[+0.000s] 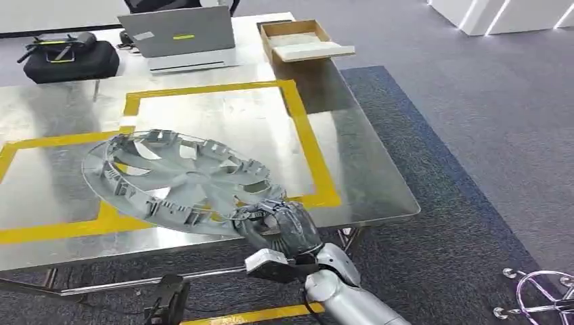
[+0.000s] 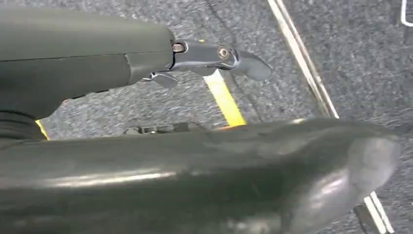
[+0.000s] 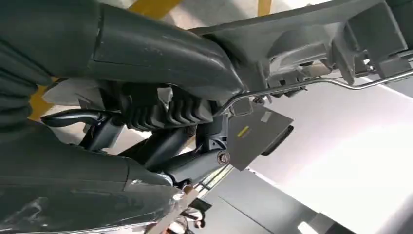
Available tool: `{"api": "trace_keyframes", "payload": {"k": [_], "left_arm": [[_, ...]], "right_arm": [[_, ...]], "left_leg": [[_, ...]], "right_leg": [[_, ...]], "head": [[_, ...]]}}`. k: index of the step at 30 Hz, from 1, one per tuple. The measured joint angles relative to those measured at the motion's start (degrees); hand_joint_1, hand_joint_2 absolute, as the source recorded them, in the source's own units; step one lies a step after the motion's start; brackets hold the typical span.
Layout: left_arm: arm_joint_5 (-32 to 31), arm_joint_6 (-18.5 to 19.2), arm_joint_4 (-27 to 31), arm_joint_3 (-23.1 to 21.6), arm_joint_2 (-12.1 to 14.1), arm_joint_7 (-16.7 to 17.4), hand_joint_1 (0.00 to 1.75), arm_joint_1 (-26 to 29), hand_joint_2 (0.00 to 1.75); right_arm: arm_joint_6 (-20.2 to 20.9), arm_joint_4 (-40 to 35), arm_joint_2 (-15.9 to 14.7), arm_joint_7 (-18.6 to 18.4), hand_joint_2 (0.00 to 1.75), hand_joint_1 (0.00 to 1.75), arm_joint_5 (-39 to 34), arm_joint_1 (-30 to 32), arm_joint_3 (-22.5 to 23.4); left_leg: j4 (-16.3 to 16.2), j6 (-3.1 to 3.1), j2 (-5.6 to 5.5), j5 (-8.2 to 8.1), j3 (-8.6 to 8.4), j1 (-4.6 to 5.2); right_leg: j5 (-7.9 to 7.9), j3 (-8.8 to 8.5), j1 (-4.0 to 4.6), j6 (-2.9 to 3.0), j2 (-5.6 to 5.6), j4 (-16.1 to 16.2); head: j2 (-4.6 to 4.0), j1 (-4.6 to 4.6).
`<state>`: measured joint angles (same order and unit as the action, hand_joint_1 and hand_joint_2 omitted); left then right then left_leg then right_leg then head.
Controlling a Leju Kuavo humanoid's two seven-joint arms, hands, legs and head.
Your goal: Take the parts from the cabinet and place them on the table.
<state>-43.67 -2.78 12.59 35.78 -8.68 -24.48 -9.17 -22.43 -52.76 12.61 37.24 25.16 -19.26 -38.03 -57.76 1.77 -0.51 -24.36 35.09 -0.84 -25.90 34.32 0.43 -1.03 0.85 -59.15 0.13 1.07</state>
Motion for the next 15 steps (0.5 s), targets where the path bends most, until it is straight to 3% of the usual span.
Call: {"api": "trace_keyframes", "payload": {"k": [2, 4, 6, 8, 9, 10, 11, 13, 14, 15], "left_arm": [[-0.3, -0.4, 0.0, 0.0, 0.0, 0.1, 0.0, 0.2, 0.0], [-0.7, -0.9, 0.0, -0.2, -0.1, 0.3, 0.0, 0.2, 0.0], [-0.8, -1.0, 0.0, -0.3, -0.3, 0.3, 0.0, -0.1, 0.0], [-0.8, -1.3, 0.0, -0.4, -0.6, 0.3, 0.0, -0.1, 0.0], [-0.8, -1.5, 0.0, -0.5, -0.7, 0.2, 0.0, -0.1, 0.0], [-0.8, -1.6, 0.0, -0.5, -0.7, 0.2, 0.0, -0.1, 0.0], [-0.7, -1.6, 0.0, -0.6, -0.8, 0.2, 0.0, -0.1, 0.0], [-0.6, -1.6, 0.0, -0.7, -1.0, 0.0, 0.0, -0.1, 0.0], [-0.5, -1.6, 0.0, -0.7, -1.1, 0.0, 0.0, -0.1, 0.0], [-0.4, -1.6, 0.0, -0.7, -1.2, -0.1, 0.0, -0.1, 0.0]], "right_arm": [[-0.3, 0.3, 0.0, 0.3, 1.75, 1.75, -0.2, -0.1, 0.0], [-0.5, 0.3, -0.1, 0.7, 1.75, 1.75, -0.5, 0.0, 0.0], [-0.5, 0.2, -0.4, 0.9, 1.75, 1.75, -0.6, 0.2, 0.0], [-0.5, -0.1, -0.9, 1.1, 1.75, 1.75, -0.8, 1.1, 0.0], [-0.4, -0.1, -1.1, 1.3, 1.75, 1.75, -0.8, 1.4, 0.0], [-0.4, -0.2, -1.3, 1.4, 1.75, 1.75, -0.8, 1.6, 0.0], [-0.6, -0.3, -1.4, 1.5, 1.75, 1.75, -0.6, 1.6, 0.0], [-2.5, -0.4, -1.5, 1.8, 1.75, 1.75, 0.7, 1.6, 0.0], [-5.6, -0.4, -1.5, 1.8, 1.75, 1.75, 3.0, 1.7, 0.0], [-9.6, -0.4, -1.5, 1.8, 1.75, 1.75, 6.2, 1.8, -0.1]], "left_leg": [[-0.3, -0.48, -0.09, -0.14, 0.34, 0.17], [0.1, -1.27, -0.06, -0.08, -0.07, -0.23], [0.1, -1.91, -0.05, -0.37, -0.3, -0.23], [0.1, -2.22, -0.04, -0.61, -0.44, -0.16], [0.1, -2.29, -0.04, -0.77, -0.61, -0.13], [0.1, -2.28, -0.07, -0.94, -0.89, -0.12], [0.1, -2.23, -0.13, -1.18, -1.3, -0.11], [0.1, -1.97, -0.24, -1.74, -2.18, -0.1], [0.1, -1.71, -0.31, -1.94, -2.34, 0.04], [-0.2, -1.31, -0.44, -2.11, -2.08, 0.28]], "right_leg": [[0.12, -0.06, -0.07, -0.47, -0.06, 0.5], [-0.52, 0.26, -0.12, -1.3, -0.13, 0.1], [-3.57, 3.32, -0.24, -1.81, -0.36, -6.3], [-6.94, 8.48, -0.29, -2.07, -0.37, -15.7], [-7.02, 10.09, -0.3, -2.11, -0.38, -17.9], [-5.59, 10.13, -0.3, -2.03, -0.37, -17.2], [-3.04, 8.74, -0.3, -1.84, -0.37, -13.8], [2.24, 3.84, -0.3, -1.42, -0.4, -3.4], [2.04, 2.29, -0.2, -1.21, -0.39, -0.5], [1.78, 1.49, -0.16, -0.97, -0.3, 0.4]], "head": [[0.0, 0.0], [0.0, 0.05], [0.02, -0.7], [0.0, -0.7], [0.0, -0.61], [0.02, -0.66], [0.0, -0.68], [0.0, -0.68], [0.0, -0.66], [0.0, -0.66]]}}
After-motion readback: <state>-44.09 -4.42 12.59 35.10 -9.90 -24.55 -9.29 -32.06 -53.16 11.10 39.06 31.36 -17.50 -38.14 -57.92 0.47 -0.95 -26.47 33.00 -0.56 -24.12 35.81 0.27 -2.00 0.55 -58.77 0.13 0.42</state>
